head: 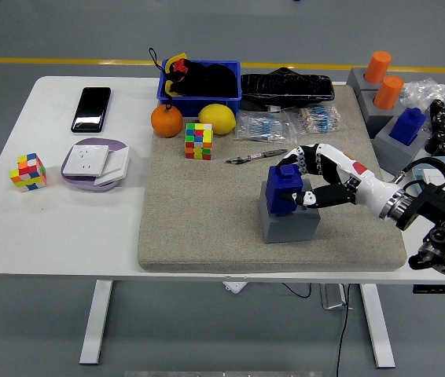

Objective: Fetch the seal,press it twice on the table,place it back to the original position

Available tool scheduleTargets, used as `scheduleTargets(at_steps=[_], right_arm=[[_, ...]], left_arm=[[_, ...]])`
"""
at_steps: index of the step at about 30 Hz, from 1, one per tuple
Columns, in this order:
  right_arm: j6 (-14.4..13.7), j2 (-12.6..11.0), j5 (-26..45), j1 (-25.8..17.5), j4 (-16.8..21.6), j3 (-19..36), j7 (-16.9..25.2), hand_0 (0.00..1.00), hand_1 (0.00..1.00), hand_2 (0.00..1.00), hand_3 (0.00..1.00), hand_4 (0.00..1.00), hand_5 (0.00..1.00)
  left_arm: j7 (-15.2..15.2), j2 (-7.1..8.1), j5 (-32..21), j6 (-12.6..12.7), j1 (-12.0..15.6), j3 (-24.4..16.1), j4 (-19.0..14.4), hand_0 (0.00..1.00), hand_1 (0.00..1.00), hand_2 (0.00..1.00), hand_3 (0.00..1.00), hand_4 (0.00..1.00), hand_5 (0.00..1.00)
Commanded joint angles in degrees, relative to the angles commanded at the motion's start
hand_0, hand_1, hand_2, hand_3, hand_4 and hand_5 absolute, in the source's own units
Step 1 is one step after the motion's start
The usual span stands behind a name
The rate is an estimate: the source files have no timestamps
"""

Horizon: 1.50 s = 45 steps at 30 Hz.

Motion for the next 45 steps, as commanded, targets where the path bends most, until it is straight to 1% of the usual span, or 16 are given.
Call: scheduleTargets(at_steps=[6, 11, 15, 24, 35, 45], right_arm=[[0.0, 0.1, 0.2, 0.9, -1.5, -0.8, 0.4, 0.571, 0.447, 0.437, 0.42, 0.754, 0.002], [0.3, 0.6, 0.2, 1.8, -3.7, -1.4, 0.8, 0.569, 0.445, 0.435, 0.418, 0.758, 0.002], [0.4, 0.5, 0.1, 2.2, -4.4, -1.5, 0.9, 0.569, 0.445, 0.433, 0.417, 0.76, 0.002], [0.8, -0.3, -0.2, 2.2, -4.2, -1.3, 0.8, 0.57, 0.445, 0.434, 0.414, 0.759, 0.002], [1.1, -0.6, -0.7, 1.7, -4.1, -1.4, 0.7, 0.571, 0.446, 0.432, 0.415, 0.765, 0.002], [1.1, -0.7, -0.9, 1.7, -4.6, -1.6, 0.9, 0.57, 0.446, 0.432, 0.416, 0.772, 0.002]], left_arm=[[0.0, -0.05, 0.0, 0.0, 0.0, 0.1, 0.0, 0.793, 0.747, 0.737, 0.772, 0.798, 0.484], [0.0, -0.1, 0.0, -0.1, 0.0, 0.1, 0.0, 0.793, 0.747, 0.737, 0.773, 0.798, 0.484], [0.0, -0.12, 0.1, -0.1, -0.2, 0.0, -0.1, 0.794, 0.747, 0.737, 0.773, 0.798, 0.484], [0.0, -0.09, 0.0, -0.1, -0.2, 0.1, 0.0, 0.794, 0.747, 0.737, 0.772, 0.799, 0.484], [-0.1, -0.19, 0.1, -0.2, -0.2, 0.0, -0.1, 0.793, 0.747, 0.736, 0.772, 0.8, 0.485], [-0.1, -0.15, 0.1, -0.2, -0.3, 0.0, -0.1, 0.792, 0.747, 0.736, 0.772, 0.801, 0.485]])
